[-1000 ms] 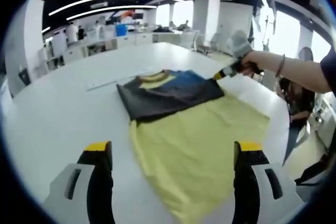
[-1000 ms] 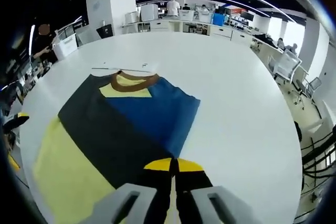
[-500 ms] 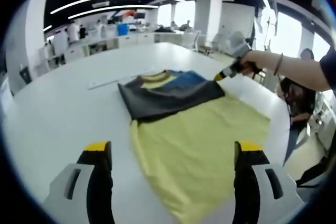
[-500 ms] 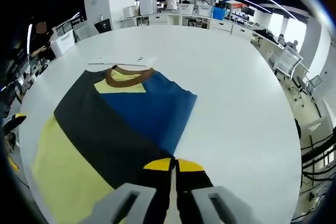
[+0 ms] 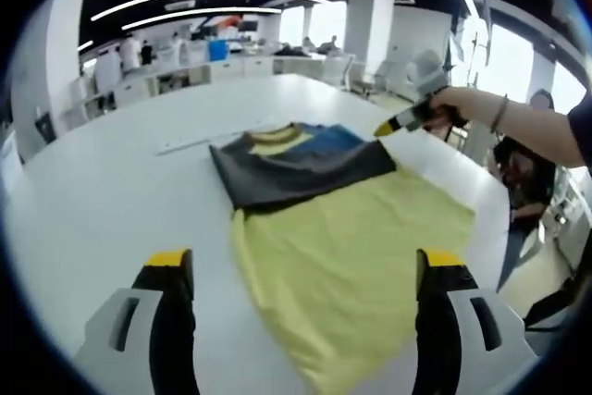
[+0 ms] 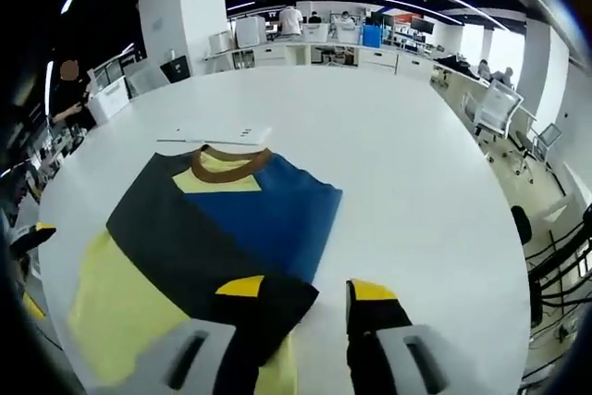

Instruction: Fold the garment on the visible template until the final outline fits inside the template.

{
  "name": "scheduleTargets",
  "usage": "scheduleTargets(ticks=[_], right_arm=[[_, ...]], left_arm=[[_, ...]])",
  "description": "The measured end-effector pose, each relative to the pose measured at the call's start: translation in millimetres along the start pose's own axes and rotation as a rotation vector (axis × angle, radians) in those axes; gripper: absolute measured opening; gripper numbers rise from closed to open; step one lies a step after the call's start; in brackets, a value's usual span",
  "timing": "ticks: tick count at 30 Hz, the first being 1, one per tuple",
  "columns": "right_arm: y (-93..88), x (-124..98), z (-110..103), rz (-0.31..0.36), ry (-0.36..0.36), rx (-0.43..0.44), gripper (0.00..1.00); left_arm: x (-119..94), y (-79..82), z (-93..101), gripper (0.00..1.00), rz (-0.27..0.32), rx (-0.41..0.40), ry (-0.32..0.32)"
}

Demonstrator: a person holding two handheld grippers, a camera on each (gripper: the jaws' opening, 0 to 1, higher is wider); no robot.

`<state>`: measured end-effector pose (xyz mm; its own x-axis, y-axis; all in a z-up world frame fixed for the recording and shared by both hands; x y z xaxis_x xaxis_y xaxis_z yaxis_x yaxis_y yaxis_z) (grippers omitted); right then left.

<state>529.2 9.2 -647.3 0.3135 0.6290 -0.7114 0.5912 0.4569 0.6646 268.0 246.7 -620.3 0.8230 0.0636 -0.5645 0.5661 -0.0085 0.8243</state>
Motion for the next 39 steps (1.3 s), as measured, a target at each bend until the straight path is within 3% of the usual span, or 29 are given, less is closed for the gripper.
scheduleTargets(ticks=[8,14,26,39], right_arm=[[-10.8,-20,-20,-0.019,0.050,-0.018,0.58],[-34.1,-41,-39,-0.048,0.085,-0.044,0.66],[-89.8,-74,-64,-0.065,0.108,-0.014,0.64],[-145.9,-93,-74,-0.101,0.122,0.033,0.54]], left_arm=[[-7,1.1,-4.4,1.00,-0.009,0.007,-0.003],[-14,-1.2,-7.6,1.00,-0.015,0.012,-0.002],[-24,-22.6,-11.4,0.94,-0.045,0.003,0.004],[-34,-61.3,-12.7,0.74,-0.133,-0.012,0.056]])
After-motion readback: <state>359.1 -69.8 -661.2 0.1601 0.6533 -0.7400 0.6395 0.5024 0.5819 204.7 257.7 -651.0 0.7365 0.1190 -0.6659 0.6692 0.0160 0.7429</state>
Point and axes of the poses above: the point that each gripper's makers call its tool centre point, and the gripper's own axes: x roughly forward along the fingers, z roughly to its right, y roughly out of its top, the point moved 4 cm from there along -x, roughly backward along the fingers, and after that the axes turned 14 degrees about y, right-handed, at the moved point
